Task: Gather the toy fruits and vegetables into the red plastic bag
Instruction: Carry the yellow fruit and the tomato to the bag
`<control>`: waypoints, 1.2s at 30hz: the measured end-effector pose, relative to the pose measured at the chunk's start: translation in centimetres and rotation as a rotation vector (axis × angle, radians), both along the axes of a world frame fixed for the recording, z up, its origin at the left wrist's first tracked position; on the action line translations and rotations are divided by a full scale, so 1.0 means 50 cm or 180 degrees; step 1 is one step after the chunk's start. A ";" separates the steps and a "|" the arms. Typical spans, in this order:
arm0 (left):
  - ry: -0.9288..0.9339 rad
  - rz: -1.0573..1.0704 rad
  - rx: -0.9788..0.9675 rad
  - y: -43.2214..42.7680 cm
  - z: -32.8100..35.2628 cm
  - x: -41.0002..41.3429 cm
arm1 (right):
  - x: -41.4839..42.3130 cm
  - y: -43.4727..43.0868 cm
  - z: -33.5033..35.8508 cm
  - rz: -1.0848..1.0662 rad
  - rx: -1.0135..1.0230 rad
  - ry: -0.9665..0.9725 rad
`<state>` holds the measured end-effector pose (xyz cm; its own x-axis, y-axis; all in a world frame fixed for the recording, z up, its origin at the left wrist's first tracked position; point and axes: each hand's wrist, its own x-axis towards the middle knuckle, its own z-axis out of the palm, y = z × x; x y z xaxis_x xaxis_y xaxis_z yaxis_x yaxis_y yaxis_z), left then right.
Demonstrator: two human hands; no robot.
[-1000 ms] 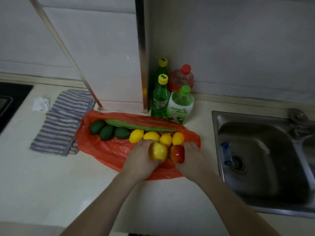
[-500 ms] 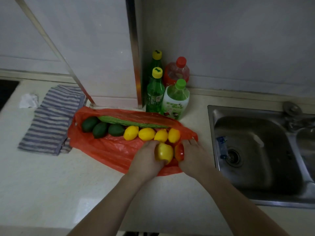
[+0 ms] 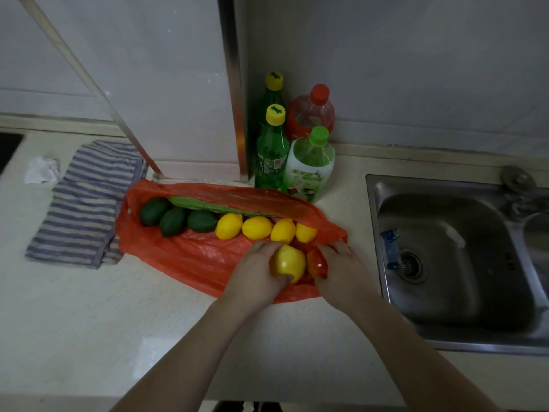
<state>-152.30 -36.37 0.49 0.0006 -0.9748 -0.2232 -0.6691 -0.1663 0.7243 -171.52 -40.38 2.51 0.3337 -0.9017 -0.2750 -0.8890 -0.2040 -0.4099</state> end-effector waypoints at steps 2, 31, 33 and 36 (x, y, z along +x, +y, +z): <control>-0.0001 -0.0010 -0.0001 0.000 0.001 0.000 | -0.002 0.001 0.001 -0.0036 -0.0045 -0.0059; -0.0701 -0.0897 -0.0583 0.001 0.136 0.094 | 0.054 0.121 0.161 -0.0611 -0.0613 0.0477; -0.0740 -0.0885 -0.0680 0.011 0.163 0.105 | 0.062 0.134 0.176 -0.0621 -0.0640 0.0512; -0.0837 -0.0884 -0.0826 0.029 0.205 0.120 | 0.073 0.154 0.209 -0.0632 -0.0771 0.0565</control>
